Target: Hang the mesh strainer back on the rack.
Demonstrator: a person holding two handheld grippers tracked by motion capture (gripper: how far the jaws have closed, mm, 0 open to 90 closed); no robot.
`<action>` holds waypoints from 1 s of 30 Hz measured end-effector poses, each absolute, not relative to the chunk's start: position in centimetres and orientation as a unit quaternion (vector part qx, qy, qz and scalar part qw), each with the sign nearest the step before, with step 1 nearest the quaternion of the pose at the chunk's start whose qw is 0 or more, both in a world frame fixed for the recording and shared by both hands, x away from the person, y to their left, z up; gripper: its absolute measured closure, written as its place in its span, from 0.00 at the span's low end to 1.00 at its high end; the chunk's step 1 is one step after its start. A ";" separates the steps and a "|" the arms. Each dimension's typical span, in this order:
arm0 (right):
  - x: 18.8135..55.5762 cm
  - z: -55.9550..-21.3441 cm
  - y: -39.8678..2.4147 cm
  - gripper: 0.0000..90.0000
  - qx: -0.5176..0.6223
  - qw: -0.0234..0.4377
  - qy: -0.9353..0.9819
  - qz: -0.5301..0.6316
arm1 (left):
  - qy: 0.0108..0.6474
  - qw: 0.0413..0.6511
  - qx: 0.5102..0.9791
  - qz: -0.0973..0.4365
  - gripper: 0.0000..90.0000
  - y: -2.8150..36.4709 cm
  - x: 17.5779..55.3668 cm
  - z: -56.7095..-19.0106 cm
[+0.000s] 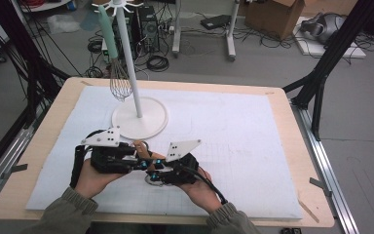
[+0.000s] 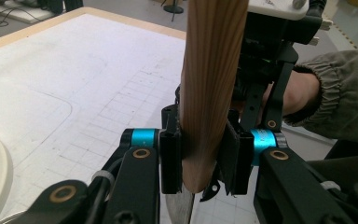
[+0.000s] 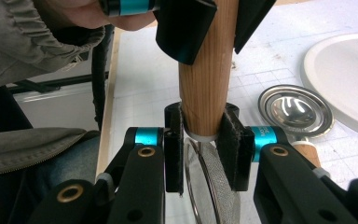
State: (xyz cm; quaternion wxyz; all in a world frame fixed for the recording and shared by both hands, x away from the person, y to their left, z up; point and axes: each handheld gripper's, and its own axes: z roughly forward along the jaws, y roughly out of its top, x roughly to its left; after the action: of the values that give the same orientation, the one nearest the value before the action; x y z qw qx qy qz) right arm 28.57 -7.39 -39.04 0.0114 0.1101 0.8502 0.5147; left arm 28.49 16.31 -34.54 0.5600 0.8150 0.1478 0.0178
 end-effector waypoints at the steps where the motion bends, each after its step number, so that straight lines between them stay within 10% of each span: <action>1: 28.6 -39.0 -7.4 0.81 0.110 0.010 0.850 0.515 | 0.146 0.560 0.816 0.017 0.80 16.3 28.5 -34.5; 16: 29.3 -38.0 -11.5 0.42 0.174 0.028 0.829 0.530 | 0.157 0.558 0.814 0.036 0.80 17.3 28.8 -33.5; 30: 29.7 -38.8 -17.1 0.34 0.234 0.067 0.821 0.516 | 0.166 0.552 0.815 0.056 0.80 18.0 29.3 -32.0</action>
State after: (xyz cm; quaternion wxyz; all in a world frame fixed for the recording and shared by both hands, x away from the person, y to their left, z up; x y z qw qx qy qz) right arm 29.70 -17.09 -38.75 0.0670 0.2342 0.8215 0.5156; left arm 29.33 18.03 -31.99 0.5517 0.8154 0.1662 0.0558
